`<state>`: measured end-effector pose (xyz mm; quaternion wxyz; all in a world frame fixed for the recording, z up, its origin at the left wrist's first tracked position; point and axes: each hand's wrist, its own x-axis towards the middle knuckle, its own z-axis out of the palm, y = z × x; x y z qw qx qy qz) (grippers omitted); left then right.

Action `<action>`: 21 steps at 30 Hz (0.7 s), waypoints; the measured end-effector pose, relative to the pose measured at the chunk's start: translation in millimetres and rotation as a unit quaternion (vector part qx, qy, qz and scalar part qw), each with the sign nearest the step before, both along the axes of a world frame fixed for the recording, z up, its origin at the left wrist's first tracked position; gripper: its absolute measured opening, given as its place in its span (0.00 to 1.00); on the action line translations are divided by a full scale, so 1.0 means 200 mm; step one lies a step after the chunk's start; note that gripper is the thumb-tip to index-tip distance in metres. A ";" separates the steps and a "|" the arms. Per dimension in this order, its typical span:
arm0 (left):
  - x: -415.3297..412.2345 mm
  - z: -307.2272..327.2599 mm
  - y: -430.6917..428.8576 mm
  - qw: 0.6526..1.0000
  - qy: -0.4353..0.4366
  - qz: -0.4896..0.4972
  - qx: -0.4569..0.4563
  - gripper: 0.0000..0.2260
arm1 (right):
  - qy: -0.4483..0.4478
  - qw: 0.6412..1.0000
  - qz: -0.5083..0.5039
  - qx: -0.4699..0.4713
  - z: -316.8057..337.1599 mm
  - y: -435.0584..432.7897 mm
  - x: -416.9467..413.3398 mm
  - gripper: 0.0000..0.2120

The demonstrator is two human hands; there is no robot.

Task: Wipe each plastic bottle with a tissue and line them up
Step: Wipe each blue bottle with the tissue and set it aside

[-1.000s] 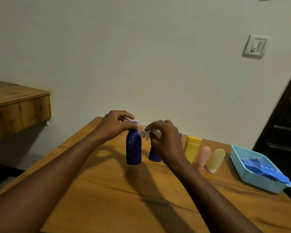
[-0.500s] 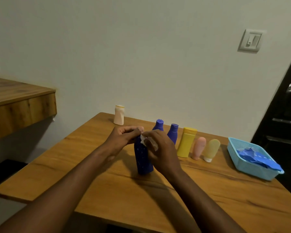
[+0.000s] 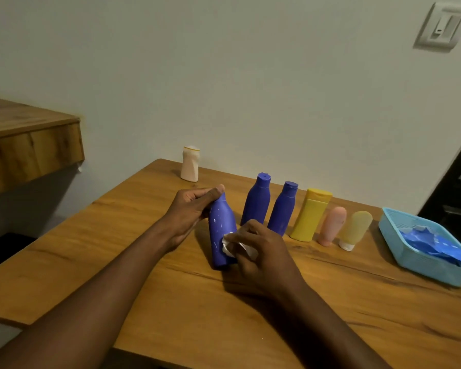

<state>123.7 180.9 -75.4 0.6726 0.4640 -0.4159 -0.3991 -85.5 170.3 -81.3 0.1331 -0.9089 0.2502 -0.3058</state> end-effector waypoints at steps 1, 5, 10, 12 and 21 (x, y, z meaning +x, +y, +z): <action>0.00 0.00 -0.01 1.000 -0.001 -0.002 -0.001 0.17 | 0.008 1.000 0.011 0.005 0.00 0.00 -0.02 0.13; 0.01 -0.02 -0.02 1.000 0.007 -0.008 -0.002 0.17 | 0.016 0.999 0.027 0.005 0.00 -0.01 -0.02 0.13; 0.02 -0.05 -0.02 1.000 0.000 -0.023 0.012 0.19 | -0.007 0.999 -0.009 -0.036 0.08 -0.07 0.10 0.12; 0.02 -0.05 -0.02 0.999 -0.001 -0.031 0.009 0.21 | -0.006 0.999 -0.012 -0.030 0.13 -0.11 0.16 0.13; 0.05 -0.07 -0.06 0.998 0.040 0.015 0.038 0.19 | 0.001 1.000 0.013 -0.006 0.07 -0.07 0.18 0.07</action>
